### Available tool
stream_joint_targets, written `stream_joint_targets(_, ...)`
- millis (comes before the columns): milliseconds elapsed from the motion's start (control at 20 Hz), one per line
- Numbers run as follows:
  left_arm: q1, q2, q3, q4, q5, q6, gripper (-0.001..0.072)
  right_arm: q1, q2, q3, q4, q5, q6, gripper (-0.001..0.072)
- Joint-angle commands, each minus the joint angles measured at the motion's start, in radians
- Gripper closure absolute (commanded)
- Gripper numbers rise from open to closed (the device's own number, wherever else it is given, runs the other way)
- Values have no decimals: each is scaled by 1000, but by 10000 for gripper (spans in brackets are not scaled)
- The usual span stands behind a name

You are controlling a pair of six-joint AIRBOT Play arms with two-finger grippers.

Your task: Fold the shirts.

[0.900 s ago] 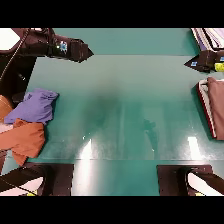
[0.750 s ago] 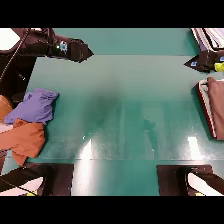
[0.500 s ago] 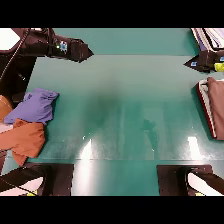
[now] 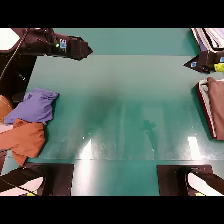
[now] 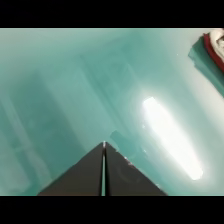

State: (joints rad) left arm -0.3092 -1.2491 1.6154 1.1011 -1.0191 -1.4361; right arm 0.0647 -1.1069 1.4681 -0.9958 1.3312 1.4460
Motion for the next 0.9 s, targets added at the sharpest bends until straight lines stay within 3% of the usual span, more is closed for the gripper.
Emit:
stream_joint_targets(0, 87, 20, 0, 148, -156, -5, 682, 0, 0, 1, 0, 5, 1, 693)
stream_joint_targets(150, 233, 34, -8, 333, -310, -5, 682, 1, 0, 1, 0, 8, 1, 692)
stream_joint_targets(300, 378, 32, -80, 397, -380, -4, 680, 1, 0, 1, 0, 7, 1, 693)
stream_joint_targets(350, 422, 32, -130, 396, -377, -4, 553, 1, 0, 1, 0, 7, 1, 693)
stream_joint_targets(400, 456, 32, -184, 396, -363, -6, 241, 0, 0, 1, 0, 6, 1, 693)
stream_joint_targets(450, 484, 32, -247, 396, -334, -11, 87, 0, 0, 1, 0, 5, 1, 693)
stream_joint_targets(800, 522, 31, -581, 415, -27, -44, 86, 1, 0, 1, 0, 4, 1, 693)
stream_joint_targets(850, 522, 31, -594, 417, -11, -59, 125, 1, 0, 1, 0, 4, 1, 692)
